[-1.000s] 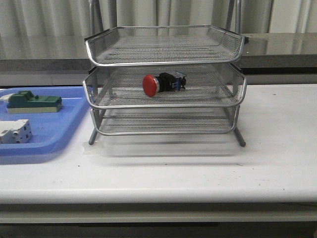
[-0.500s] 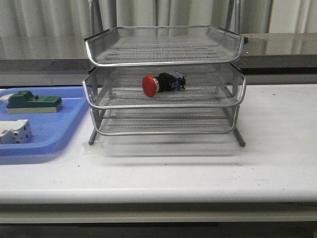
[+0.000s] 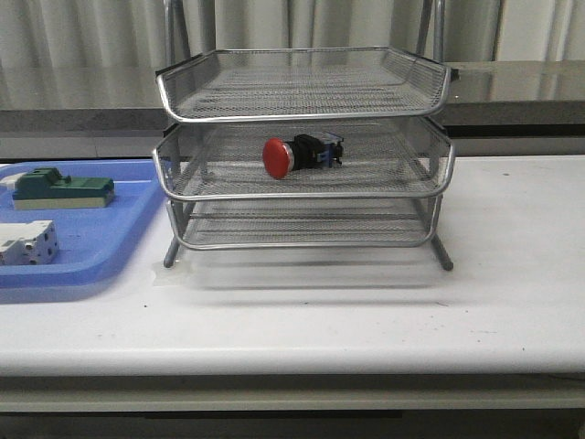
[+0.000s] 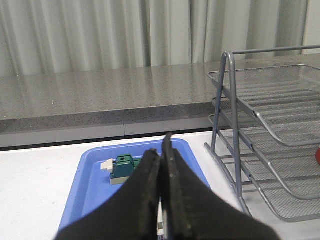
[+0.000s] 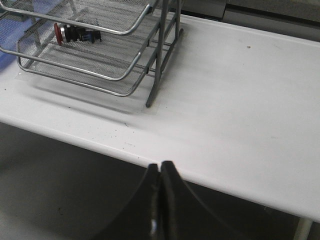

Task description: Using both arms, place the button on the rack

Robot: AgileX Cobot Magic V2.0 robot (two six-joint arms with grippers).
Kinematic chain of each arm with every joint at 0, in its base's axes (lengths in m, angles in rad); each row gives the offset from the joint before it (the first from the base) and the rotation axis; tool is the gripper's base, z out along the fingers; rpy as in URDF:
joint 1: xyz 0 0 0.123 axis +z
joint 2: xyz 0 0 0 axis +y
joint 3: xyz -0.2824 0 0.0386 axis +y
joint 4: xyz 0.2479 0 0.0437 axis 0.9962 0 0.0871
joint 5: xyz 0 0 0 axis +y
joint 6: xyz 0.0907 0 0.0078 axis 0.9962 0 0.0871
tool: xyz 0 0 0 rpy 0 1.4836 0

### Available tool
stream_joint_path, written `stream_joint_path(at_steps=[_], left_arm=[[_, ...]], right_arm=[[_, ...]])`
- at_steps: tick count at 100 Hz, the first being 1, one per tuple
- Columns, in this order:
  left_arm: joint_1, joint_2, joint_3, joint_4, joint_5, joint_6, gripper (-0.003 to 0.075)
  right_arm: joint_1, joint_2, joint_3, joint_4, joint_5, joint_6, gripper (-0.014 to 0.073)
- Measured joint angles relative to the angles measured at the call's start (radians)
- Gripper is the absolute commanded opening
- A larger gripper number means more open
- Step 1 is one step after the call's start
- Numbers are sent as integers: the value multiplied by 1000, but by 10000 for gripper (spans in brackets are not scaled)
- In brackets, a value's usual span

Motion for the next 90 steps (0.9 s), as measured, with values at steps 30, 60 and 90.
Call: stream_joint_path(at_steps=[30, 60, 90], left_arm=[[0, 0, 0, 0, 0, 0, -20], [0, 0, 0, 0, -2, 0, -20], [0, 0, 0, 0, -2, 0, -20]], right_arm=[[0, 0, 0, 0, 0, 0, -60], [-15, -17, 51, -3, -82, 0, -60], [-196, -125, 205, 82, -291, -26, -60]])
